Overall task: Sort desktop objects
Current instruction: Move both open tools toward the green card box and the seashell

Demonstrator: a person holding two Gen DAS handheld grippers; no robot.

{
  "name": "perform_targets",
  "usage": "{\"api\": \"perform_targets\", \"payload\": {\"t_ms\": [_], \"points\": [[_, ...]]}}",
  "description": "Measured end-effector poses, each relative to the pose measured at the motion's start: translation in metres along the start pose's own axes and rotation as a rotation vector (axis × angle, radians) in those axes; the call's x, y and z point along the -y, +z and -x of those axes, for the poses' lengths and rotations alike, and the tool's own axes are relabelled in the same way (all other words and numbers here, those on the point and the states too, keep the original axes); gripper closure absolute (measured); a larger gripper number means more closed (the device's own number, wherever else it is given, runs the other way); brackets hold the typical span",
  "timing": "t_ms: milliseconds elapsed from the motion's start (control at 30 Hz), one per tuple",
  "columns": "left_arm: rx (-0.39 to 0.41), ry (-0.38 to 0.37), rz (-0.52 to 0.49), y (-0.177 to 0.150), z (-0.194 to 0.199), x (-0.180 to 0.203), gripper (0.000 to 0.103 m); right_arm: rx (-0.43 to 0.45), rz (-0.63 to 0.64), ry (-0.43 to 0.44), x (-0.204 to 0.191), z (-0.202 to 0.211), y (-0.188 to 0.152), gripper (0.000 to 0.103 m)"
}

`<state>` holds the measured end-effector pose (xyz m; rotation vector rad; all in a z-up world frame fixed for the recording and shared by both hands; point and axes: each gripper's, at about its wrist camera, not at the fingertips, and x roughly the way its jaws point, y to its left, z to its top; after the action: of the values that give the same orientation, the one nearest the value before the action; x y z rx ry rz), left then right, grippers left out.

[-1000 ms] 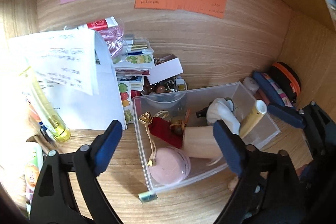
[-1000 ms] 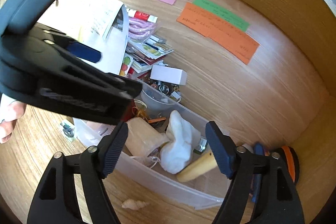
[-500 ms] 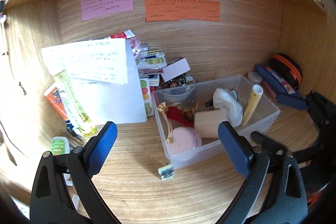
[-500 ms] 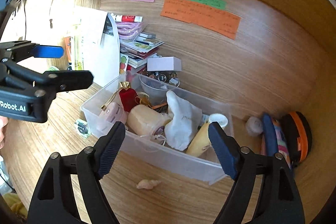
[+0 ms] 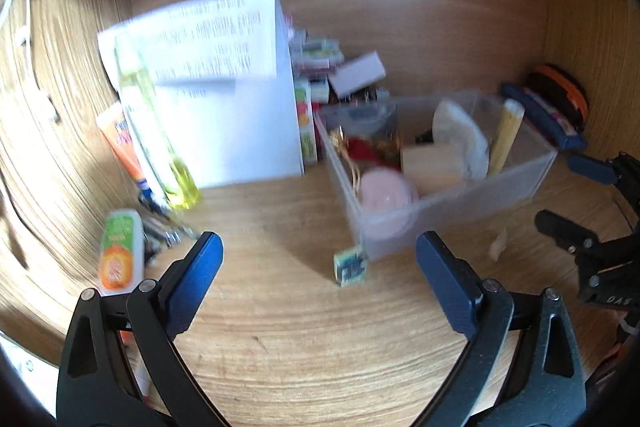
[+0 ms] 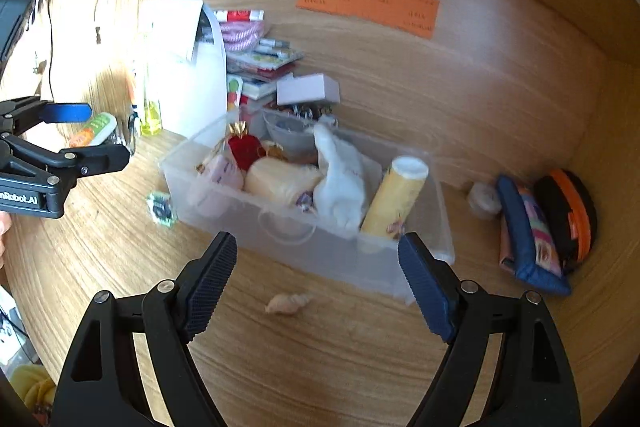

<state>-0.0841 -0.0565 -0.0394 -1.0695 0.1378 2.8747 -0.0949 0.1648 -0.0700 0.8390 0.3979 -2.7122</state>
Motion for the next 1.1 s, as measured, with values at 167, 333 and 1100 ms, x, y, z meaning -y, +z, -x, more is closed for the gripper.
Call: {"api": "perform_targets", "payload": {"t_ms": [167,333,1100], "points": [[-0.078,0.015,-0.008,-0.014,-0.033,0.003,0.005,-0.068,-0.032,0.011,0.005,-0.015,-0.017,0.022],[-0.1,0.021,-0.028,-0.019,-0.049,0.009,0.005,-0.131,-0.063,0.038,0.01,-0.032,-0.025,0.022],[-0.208,-0.074,0.009,-0.024,-0.086,0.005,0.043,-0.233,-0.081,0.122,0.007,-0.064,-0.037,0.025]]}}
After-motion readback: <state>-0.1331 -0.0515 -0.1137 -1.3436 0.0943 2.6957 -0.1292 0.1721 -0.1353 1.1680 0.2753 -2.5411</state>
